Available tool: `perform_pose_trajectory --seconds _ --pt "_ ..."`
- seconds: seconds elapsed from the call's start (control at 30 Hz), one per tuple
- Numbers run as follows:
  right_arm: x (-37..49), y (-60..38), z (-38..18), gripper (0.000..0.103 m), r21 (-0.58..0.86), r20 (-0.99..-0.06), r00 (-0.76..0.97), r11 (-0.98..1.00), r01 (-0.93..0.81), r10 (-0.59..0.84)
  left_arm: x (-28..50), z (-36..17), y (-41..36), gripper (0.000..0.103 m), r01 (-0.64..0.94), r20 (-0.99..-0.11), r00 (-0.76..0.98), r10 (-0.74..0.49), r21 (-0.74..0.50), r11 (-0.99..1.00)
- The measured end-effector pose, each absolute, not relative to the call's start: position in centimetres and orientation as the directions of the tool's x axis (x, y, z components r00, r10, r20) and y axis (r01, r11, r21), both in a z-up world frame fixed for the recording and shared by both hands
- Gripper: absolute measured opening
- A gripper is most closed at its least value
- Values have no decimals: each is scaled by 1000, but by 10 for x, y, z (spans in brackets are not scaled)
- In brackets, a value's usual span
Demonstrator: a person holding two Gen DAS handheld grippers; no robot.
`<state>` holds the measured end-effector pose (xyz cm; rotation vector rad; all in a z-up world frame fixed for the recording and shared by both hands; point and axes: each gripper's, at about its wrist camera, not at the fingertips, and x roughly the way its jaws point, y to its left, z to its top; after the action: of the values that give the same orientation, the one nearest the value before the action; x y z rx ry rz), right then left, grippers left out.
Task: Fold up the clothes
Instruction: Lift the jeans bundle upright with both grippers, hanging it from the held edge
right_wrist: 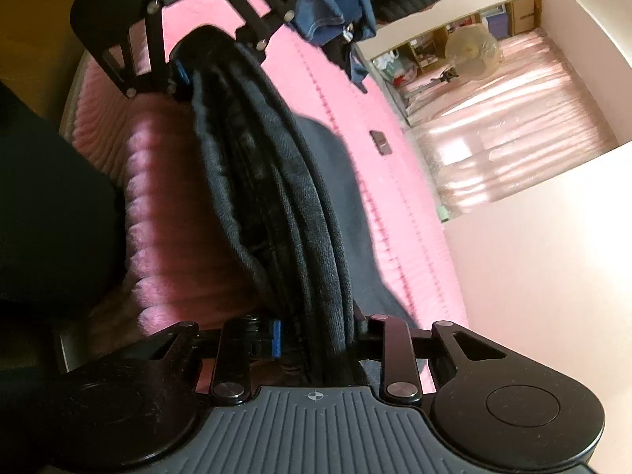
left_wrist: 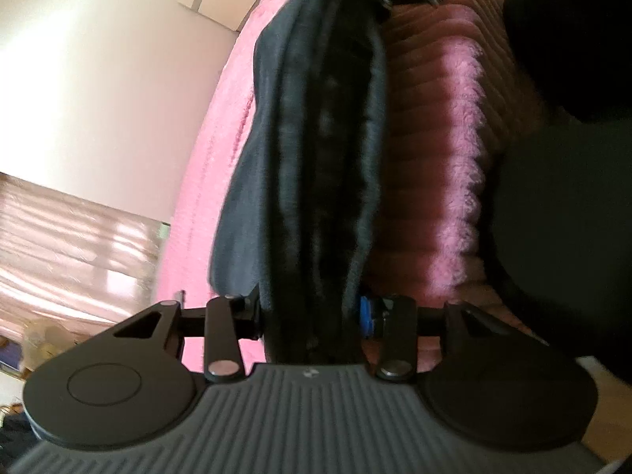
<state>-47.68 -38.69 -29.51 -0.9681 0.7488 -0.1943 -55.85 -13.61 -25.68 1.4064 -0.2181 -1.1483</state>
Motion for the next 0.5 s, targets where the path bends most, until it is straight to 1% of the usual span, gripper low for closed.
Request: perform_pose_trajectory --seconds 0.1,0.27,0.4,0.5 --pt "-483 -387 -285 28 -804 -484 739 571 -165 -468 -560 -246 -137 32 493 -498 465 -732 833 -253" --pt "-505 -403 -274 28 -799 -451 770 589 -122 -452 -557 -216 -150 30 478 -501 427 -752 832 -283" --pt "-504 -435 -248 28 -786 -411 814 612 -88 -411 -544 -183 -171 29 460 -491 415 -766 840 -289" --pt "-498 -458 -226 27 -760 -404 835 645 -78 -374 -530 -160 -192 28 461 -491 402 -773 838 -292"
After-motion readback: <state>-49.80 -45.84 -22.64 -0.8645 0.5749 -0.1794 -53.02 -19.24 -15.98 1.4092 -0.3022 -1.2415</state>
